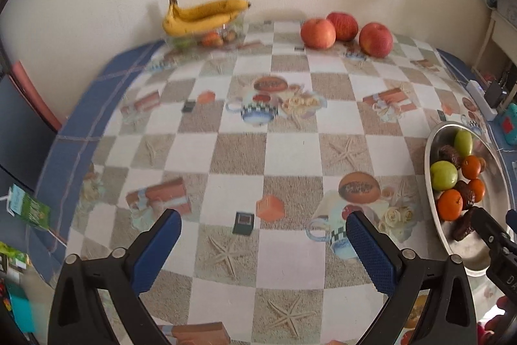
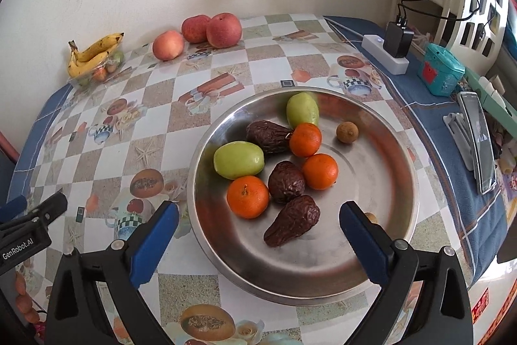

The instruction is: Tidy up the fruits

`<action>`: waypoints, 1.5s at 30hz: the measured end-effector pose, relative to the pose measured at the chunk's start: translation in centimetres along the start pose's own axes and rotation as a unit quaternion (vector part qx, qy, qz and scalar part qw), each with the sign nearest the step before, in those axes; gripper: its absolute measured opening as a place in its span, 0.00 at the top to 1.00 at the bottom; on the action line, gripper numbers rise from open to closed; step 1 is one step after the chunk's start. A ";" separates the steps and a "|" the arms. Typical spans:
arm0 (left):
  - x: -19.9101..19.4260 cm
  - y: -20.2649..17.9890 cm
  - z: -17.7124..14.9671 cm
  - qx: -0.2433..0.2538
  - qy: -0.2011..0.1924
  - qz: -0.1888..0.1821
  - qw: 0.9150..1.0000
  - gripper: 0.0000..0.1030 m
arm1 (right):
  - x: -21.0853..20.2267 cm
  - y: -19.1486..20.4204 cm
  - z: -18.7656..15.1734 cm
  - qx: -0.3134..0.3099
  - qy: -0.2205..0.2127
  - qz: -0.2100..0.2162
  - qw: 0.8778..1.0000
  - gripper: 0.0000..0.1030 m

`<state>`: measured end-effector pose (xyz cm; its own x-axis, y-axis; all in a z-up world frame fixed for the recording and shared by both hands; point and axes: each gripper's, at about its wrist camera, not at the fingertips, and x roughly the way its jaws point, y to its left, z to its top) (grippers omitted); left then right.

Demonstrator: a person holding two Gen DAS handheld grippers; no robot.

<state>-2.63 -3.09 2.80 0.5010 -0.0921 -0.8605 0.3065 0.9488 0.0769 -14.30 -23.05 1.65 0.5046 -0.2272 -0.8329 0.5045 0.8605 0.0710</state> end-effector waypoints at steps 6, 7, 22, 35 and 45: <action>1.2 0.8 -0.2 -0.013 0.041 0.013 0.999 0.00 | -0.4 0.5 0.2 -0.009 -0.006 -0.007 1.000 0.03; 1.2 0.9 -0.2 -0.015 0.043 0.012 0.999 0.00 | -0.4 0.5 0.2 -0.009 -0.005 -0.007 1.000 0.03; 1.4 0.7 -0.5 -0.006 0.058 0.004 0.998 0.00 | -0.9 0.5 0.3 -0.008 -0.013 -0.019 1.000 0.03; 2.0 1.2 -0.6 -0.020 0.078 -0.001 0.997 0.00 | -0.1 1.0 -0.1 -0.016 0.008 -0.014 1.000 0.03; 2.1 1.0 -0.7 -0.013 0.080 -0.001 0.997 0.00 | 0.0 1.1 -0.2 -0.020 0.013 -0.010 1.000 0.03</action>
<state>-1.80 -2.16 0.71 0.3648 -0.0477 -0.9299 0.2864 0.9560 0.0633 -13.89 -22.01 1.60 0.4757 -0.2329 -0.8482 0.4861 0.8733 0.0329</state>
